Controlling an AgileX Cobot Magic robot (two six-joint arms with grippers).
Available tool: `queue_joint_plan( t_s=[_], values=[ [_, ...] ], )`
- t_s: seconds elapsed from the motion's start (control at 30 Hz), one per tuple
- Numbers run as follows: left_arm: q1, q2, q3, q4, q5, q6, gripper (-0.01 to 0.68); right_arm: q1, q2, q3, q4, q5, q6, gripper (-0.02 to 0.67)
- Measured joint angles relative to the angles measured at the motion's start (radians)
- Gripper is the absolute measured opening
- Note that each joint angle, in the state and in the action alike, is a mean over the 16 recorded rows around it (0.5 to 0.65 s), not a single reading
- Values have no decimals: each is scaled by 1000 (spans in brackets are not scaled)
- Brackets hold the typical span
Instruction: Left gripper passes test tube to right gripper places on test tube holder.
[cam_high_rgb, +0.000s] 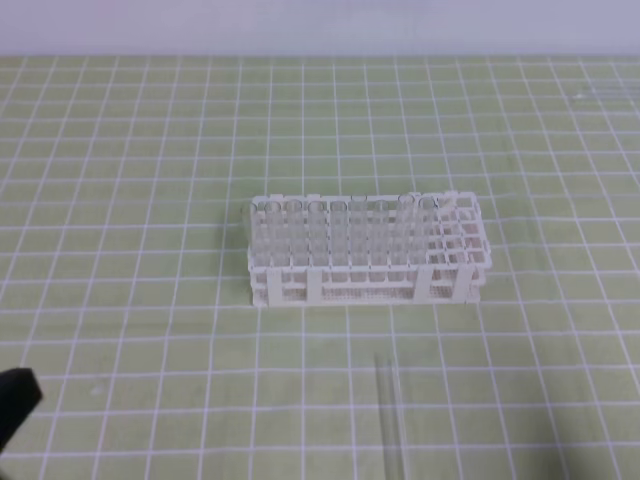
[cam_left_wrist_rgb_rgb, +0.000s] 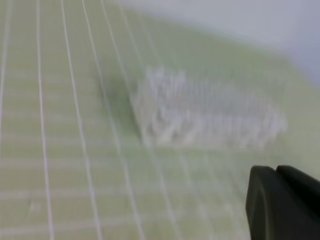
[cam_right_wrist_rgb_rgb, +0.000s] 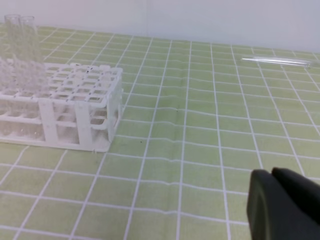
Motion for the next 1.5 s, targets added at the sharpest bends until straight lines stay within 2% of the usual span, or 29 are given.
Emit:
queue_joint_plan(
  t_s=[0.2,0.4,0.6,0.9,1.1,1.23,1.5],
  values=[
    [-7,278,-199,80,279,110,-3,0,0,0,0,0,0,-18],
    [-84,525,-307,148,395,151,-3,0,0,0,0,0,0,-18],
    [-248,718,-357,228,392,76,-3,0,0,0,0,0,0,-18],
    [-596,962,-489,361,317,-120,-3,0,0,0,0,0,0,-18],
    [-752,1148,-628,423,305,-226,-3,0,0,0,0,0,0,-18],
    [-801,1265,-708,444,317,-285,0,0,0,0,0,1,0,-18],
    [-820,1429,-797,444,326,-420,65,0,0,0,0,1,0,-18]
  ],
)
